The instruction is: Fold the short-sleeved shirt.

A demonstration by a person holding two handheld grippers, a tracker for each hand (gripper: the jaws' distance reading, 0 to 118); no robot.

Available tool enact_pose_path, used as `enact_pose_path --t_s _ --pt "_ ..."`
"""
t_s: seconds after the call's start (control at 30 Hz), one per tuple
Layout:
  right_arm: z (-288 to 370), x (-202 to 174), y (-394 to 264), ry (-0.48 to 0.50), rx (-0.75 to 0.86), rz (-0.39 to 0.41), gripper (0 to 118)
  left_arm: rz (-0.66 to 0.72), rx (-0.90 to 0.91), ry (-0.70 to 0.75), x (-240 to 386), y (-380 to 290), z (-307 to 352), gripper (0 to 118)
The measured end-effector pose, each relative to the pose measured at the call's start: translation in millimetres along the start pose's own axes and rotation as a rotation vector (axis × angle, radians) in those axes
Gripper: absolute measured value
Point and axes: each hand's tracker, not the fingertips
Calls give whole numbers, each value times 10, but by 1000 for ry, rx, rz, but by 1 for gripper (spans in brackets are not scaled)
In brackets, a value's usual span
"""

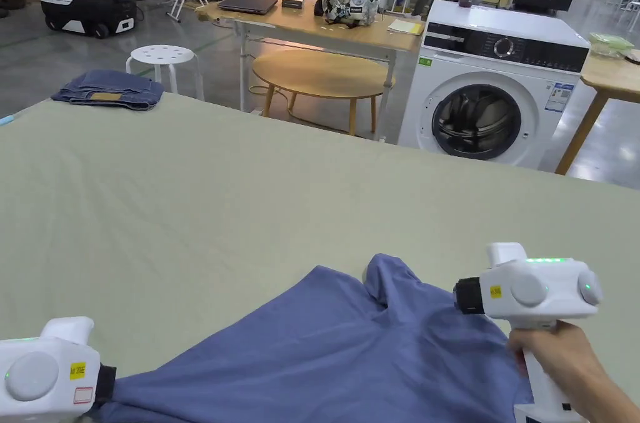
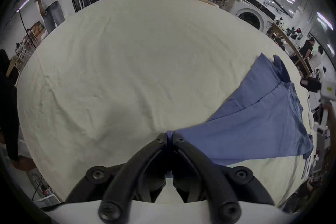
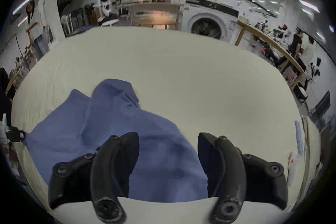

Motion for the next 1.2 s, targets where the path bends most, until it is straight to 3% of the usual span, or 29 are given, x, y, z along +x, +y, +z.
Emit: enact_pose_path --t_s 0.3,0.4,0.5,0.53,0.57,0.7,0.9,1.2 --pt "-718 38 163 48 -174 32 75 14 1 13 -33 67 -103 0" --pt "-707 -40 84 52 -148 -10 62 5 -3 14 -37 78 -128 0" --pt "-658 -85 65 67 -142 -19 33 -8 1 15 -15 57 -128 0" --pt "-650 -77 73 62 -142 -18 3 -10 3 19 -15 61 -140 0" --pt "-631 -60 73 64 -146 -16 0 -12 4 21 -15 68 -155 0" --pt "-424 -37 45 63 -107 -57 0 -19 17 14 3 53 -129 0" --pt "129 -93 -22 7 90 -23 0 -26 69 -12 -17 92 72 0" --pt "1494 85 19 -128 338 -69 0 -85 297 -93 110 440 827 0"
